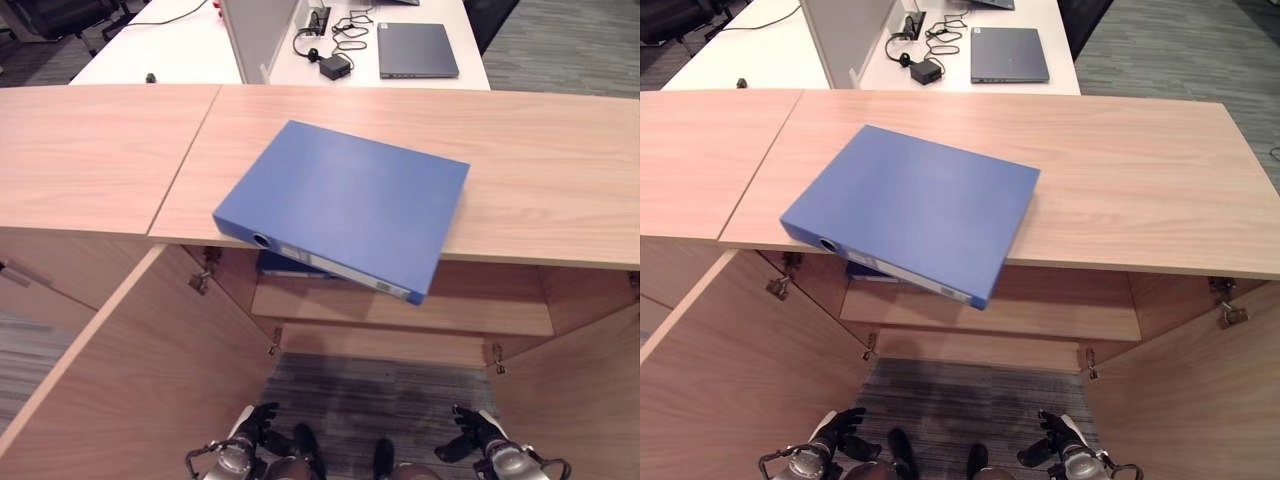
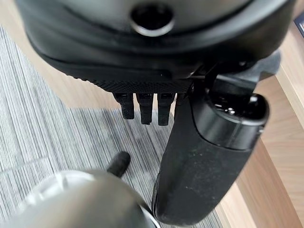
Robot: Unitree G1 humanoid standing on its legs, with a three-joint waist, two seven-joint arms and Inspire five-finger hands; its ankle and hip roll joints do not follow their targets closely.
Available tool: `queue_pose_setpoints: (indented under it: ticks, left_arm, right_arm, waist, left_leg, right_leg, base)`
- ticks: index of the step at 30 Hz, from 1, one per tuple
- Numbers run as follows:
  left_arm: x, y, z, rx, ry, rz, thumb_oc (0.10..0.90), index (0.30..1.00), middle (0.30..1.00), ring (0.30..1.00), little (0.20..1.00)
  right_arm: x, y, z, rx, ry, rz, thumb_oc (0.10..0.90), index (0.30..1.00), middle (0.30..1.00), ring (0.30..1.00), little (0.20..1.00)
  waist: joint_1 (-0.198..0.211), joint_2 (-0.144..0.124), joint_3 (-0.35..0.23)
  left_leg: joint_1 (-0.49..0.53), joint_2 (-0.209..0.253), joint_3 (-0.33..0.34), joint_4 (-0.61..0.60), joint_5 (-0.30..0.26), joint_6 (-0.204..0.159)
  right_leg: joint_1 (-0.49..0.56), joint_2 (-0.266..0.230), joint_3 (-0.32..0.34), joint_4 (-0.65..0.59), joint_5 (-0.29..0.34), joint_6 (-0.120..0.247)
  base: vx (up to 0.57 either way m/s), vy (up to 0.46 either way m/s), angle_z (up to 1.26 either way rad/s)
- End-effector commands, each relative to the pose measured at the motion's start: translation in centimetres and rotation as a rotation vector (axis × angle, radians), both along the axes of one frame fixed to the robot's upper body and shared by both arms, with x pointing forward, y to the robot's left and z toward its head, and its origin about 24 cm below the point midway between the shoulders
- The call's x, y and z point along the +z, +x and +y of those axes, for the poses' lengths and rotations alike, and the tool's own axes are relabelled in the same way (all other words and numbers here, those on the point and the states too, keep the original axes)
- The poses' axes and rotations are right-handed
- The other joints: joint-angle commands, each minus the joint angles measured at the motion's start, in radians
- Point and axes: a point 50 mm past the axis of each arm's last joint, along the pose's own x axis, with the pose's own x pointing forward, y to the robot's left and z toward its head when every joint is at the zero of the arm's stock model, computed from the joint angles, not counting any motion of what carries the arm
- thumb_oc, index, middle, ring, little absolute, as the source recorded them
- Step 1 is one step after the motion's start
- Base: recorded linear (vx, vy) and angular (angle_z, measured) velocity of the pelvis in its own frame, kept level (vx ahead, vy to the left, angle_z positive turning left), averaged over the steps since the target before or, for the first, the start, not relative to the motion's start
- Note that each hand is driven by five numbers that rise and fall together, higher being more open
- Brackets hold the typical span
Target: Put the empty folder in the office cabinet
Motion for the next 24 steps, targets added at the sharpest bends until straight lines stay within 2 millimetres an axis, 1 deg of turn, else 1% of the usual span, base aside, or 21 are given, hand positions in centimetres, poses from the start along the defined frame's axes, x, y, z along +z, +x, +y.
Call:
queue_pose_setpoints:
  ticks: [1, 2, 3, 4, 5, 6, 7, 8, 9, 10, 11, 12, 13, 15, 16, 17, 18, 19, 22, 23, 24]
  left_arm:
    - [0.6, 0.1, 1.9, -0.018, 0.064, -0.015, 0.800, 0.900, 0.900, 0.900, 0.900]
    - [0.6, 0.1, 1.9, -0.018, 0.064, -0.015, 0.800, 0.900, 0.900, 0.900, 0.900]
    - [0.7, 0.0, 2.2, -0.011, 0.069, -0.015, 0.800, 0.900, 0.900, 0.900, 0.900]
    - [0.8, 0.1, 2.6, 0.000, 0.073, -0.021, 0.800, 0.900, 0.900, 0.900, 0.900]
    - [0.9, 0.1, 2.8, 0.007, 0.075, -0.025, 0.800, 0.900, 0.900, 0.900, 0.900]
    - [1.0, -0.1, 3.3, 0.026, 0.083, -0.025, 0.800, 0.900, 0.900, 0.900, 0.900]
    - [0.9, -0.4, 3.6, 0.033, 0.089, -0.015, 0.800, 0.900, 0.900, 0.900, 0.900]
    - [0.8, -0.9, 4.0, 0.046, 0.097, -0.002, 0.800, 0.900, 0.900, 0.900, 0.900]
    - [0.8, -1.2, 4.3, 0.052, 0.104, 0.007, 0.800, 0.900, 0.900, 0.900, 0.900]
    - [0.8, -1.2, 4.5, 0.054, 0.108, 0.012, 0.800, 0.900, 0.900, 0.900, 0.900]
    - [1.1, -0.6, 4.6, 0.043, 0.118, -0.005, 0.800, 0.900, 0.900, 0.900, 0.900]
    - [1.2, -0.3, 4.6, 0.033, 0.122, -0.016, 0.800, 0.900, 0.900, 0.900, 0.900]
    - [1.3, -0.1, 4.6, 0.027, 0.128, -0.022, 0.800, 0.900, 0.900, 0.900, 0.900]
    - [1.5, 0.2, 4.8, 0.020, 0.137, -0.030, 0.800, 0.900, 0.900, 0.900, 0.900]
    - [1.5, 0.1, 5.0, 0.027, 0.146, -0.021, 0.800, 0.900, 0.900, 0.900, 0.900]
    - [1.5, 0.1, 5.0, 0.026, 0.146, -0.020, 0.800, 0.900, 0.900, 0.900, 0.900]
    - [1.3, -0.2, 5.0, 0.030, 0.142, -0.005, 0.800, 0.900, 0.900, 0.900, 0.900]
    - [1.3, -0.3, 5.0, 0.030, 0.142, -0.005, 0.800, 0.900, 0.900, 0.900, 0.900]
    - [0.9, -0.8, 4.7, 0.031, 0.133, 0.020, 0.800, 0.900, 0.900, 0.900, 0.900]
    - [0.7, -1.1, 4.6, 0.029, 0.128, 0.030, 0.800, 0.900, 0.900, 0.900, 0.900]
    - [0.5, -1.6, 4.4, 0.022, 0.121, 0.048, 0.800, 0.900, 0.900, 0.900, 0.900]
  right_arm:
    - [1.5, 2.6, -0.3, 0.022, -0.012, -0.109, 0.800, 0.900, 0.900, 0.900, 0.900]
    - [1.5, 2.6, -0.3, 0.022, -0.012, -0.109, 0.800, 0.900, 0.900, 0.900, 0.900]
    - [1.7, 3.0, -0.1, 0.033, -0.012, -0.118, 0.800, 0.900, 0.900, 0.900, 0.900]
    - [1.9, 3.8, 0.5, 0.047, -0.001, -0.137, 0.800, 0.900, 0.900, 0.900, 0.900]
    - [2.0, 4.1, 0.7, 0.058, 0.004, -0.143, 0.800, 0.900, 0.900, 0.900, 0.900]
    - [2.1, 4.6, 1.3, 0.072, 0.015, -0.149, 0.800, 0.900, 0.900, 0.900, 0.900]
    - [2.1, 4.7, 1.3, 0.074, 0.014, -0.148, 0.800, 0.900, 0.900, 0.900, 0.900]
    - [2.1, 4.7, 1.6, 0.083, 0.013, -0.146, 0.800, 0.900, 0.900, 0.900, 0.900]
    - [2.0, 4.7, 1.7, 0.082, 0.015, -0.144, 0.800, 0.900, 0.900, 0.900, 0.900]
    - [2.0, 4.7, 1.8, 0.085, 0.018, -0.148, 0.800, 0.900, 0.900, 0.900, 0.900]
    - [2.2, 4.8, 1.7, 0.071, 0.024, -0.161, 0.800, 0.900, 0.900, 0.900, 0.900]
    - [2.1, 4.5, 1.5, 0.058, 0.025, -0.158, 0.800, 0.900, 0.900, 0.900, 0.900]
    - [1.9, 4.1, 1.3, 0.044, 0.027, -0.147, 0.800, 0.900, 0.900, 0.900, 0.900]
    - [1.5, 3.4, 1.0, 0.018, 0.032, -0.128, 0.800, 0.900, 0.900, 0.900, 0.900]
    - [1.2, 2.8, 0.9, 0.009, 0.033, -0.105, 0.800, 0.900, 0.900, 0.900, 0.900]
    - [1.2, 2.8, 0.9, 0.009, 0.033, -0.104, 0.800, 0.900, 0.900, 0.900, 0.900]
    - [1.1, 2.5, 0.8, 0.020, 0.027, -0.093, 0.800, 0.900, 0.900, 0.900, 0.900]
    - [1.1, 2.5, 0.8, 0.020, 0.026, -0.093, 0.800, 0.900, 0.900, 0.900, 0.900]
    - [1.1, 2.3, 0.4, 0.035, 0.010, -0.087, 0.800, 0.900, 0.900, 0.900, 0.900]
    - [1.2, 2.2, 0.2, 0.041, 0.005, -0.083, 0.800, 0.900, 0.900, 0.900, 0.900]
    - [1.3, 2.1, -0.2, 0.046, -0.008, -0.082, 0.800, 0.900, 0.900, 0.900, 0.900]
  waist:
    - [0.001, -0.005, 0.003]
    - [0.002, -0.005, 0.003]
    - [0.007, -0.002, 0.008]
    - [0.014, 0.008, 0.015]
    - [0.016, 0.015, 0.019]
    - [0.025, 0.039, 0.035]
    - [0.035, 0.042, 0.032]
    - [0.052, 0.046, 0.023]
    - [0.060, 0.048, 0.017]
    - [0.060, 0.049, 0.015]
    - [0.041, 0.042, 0.005]
    - [0.030, 0.034, 0.001]
    - [0.021, 0.028, -0.004]
    - [0.006, 0.017, -0.014]
    - [0.013, 0.011, -0.036]
    - [0.012, 0.012, -0.036]
    - [0.022, 0.012, -0.042]
    - [0.021, 0.013, -0.042]
    - [0.018, 0.021, -0.039]
    - [0.014, 0.029, -0.035]
    - [0.009, 0.038, -0.030]
  left_leg:
    - [-0.010, 0.010, 0.031, 0.115, -0.117, -0.047]
    - [-0.008, 0.010, 0.033, 0.112, -0.116, -0.046]
    - [0.008, 0.010, 0.048, 0.092, -0.123, -0.039]
    - [0.037, 0.020, 0.079, 0.066, -0.135, -0.034]
    - [0.048, 0.029, 0.093, 0.057, -0.135, -0.030]
    - [0.084, 0.058, 0.114, 0.038, -0.144, -0.027]
    - [0.104, 0.052, 0.115, 0.022, -0.162, -0.031]
    - [0.108, 0.061, 0.134, 0.014, -0.164, -0.038]
    - [0.107, 0.073, 0.135, 0.010, -0.156, -0.041]
    - [0.101, 0.085, 0.130, 0.017, -0.148, -0.048]
    - [0.090, 0.097, 0.101, 0.022, -0.139, -0.066]
    - [0.079, 0.103, 0.109, 0.031, -0.121, -0.065]
    - [0.076, 0.106, 0.100, 0.035, -0.119, -0.072]
    - [0.067, 0.111, 0.079, 0.036, -0.105, -0.086]
    - [0.060, 0.128, 0.071, 0.030, -0.078, -0.102]
    - [0.061, 0.129, 0.069, 0.029, -0.077, -0.103]
    - [0.058, 0.151, 0.069, 0.033, -0.056, -0.117]
    - [0.057, 0.152, 0.067, 0.033, -0.056, -0.118]
    - [0.055, 0.198, 0.050, 0.041, -0.016, -0.146]
    - [0.059, 0.218, 0.041, 0.040, -0.002, -0.155]
    - [0.064, 0.251, 0.040, 0.044, 0.025, -0.171]
  right_leg:
    - [0.011, -0.044, 0.046, 0.060, -0.110, 0.079]
    - [0.009, -0.044, 0.048, 0.063, -0.111, 0.080]
    - [-0.013, -0.046, 0.031, 0.104, -0.107, 0.085]
    - [-0.071, -0.055, -0.026, 0.196, -0.093, 0.115]
    - [-0.127, -0.066, -0.042, 0.273, -0.087, 0.136]
    - [-0.209, -0.125, -0.140, 0.424, -0.044, 0.191]
    - [-0.210, -0.199, -0.211, 0.483, -0.057, 0.217]
    - [-0.169, -0.274, -0.317, 0.456, -0.055, 0.201]
    - [-0.152, -0.321, -0.363, 0.439, -0.035, 0.177]
    - [-0.156, -0.344, -0.358, 0.424, -0.024, 0.166]
    - [-0.169, -0.358, -0.230, 0.346, -0.001, 0.176]
    - [-0.173, -0.356, -0.152, 0.283, 0.031, 0.171]
    - [-0.165, -0.352, -0.075, 0.242, 0.043, 0.181]
    - [-0.143, -0.351, 0.035, 0.197, 0.060, 0.206]
    - [-0.118, -0.335, 0.051, 0.151, 0.057, 0.222]
    - [-0.114, -0.334, 0.049, 0.148, 0.058, 0.221]
    - [-0.100, -0.312, 0.022, 0.131, 0.035, 0.222]
    - [-0.098, -0.310, 0.019, 0.129, 0.035, 0.221]
    - [-0.063, -0.258, 0.010, 0.106, -0.003, 0.204]
    - [-0.050, -0.235, 0.005, 0.103, -0.018, 0.190]
    - [-0.034, -0.202, 0.002, 0.101, -0.045, 0.171]
  base:
    - [-0.01, 0.062, 0.04]
    - [-0.05, 0.069, -0.01]
    - [-0.11, 0.048, -0.15]
    - [-0.12, 0.065, -0.43]
    - [-0.11, 0.066, -0.81]
    - [0.02, 0.050, -1.16]
    - [0.05, -0.042, -1.02]
    - [0.06, -0.161, -0.56]
    - [-0.01, -0.227, -0.13]
    - [0.00, -0.315, -0.03]
    - [-0.01, -0.310, -0.07]
    - [0.03, -0.325, 0.29]
    - [0.00, -0.241, 0.41]
    - [0.00, -0.296, 0.46]
    - [-0.03, -0.283, 0.51]
    - [-0.04, -0.354, 0.47]
    - [-0.01, -0.162, 0.06]
    - [-0.02, -0.250, -0.29]
    - [-0.02, -0.238, -0.18]
    - [0.01, -0.334, 0.02]
    - [0.01, -0.249, 0.05]
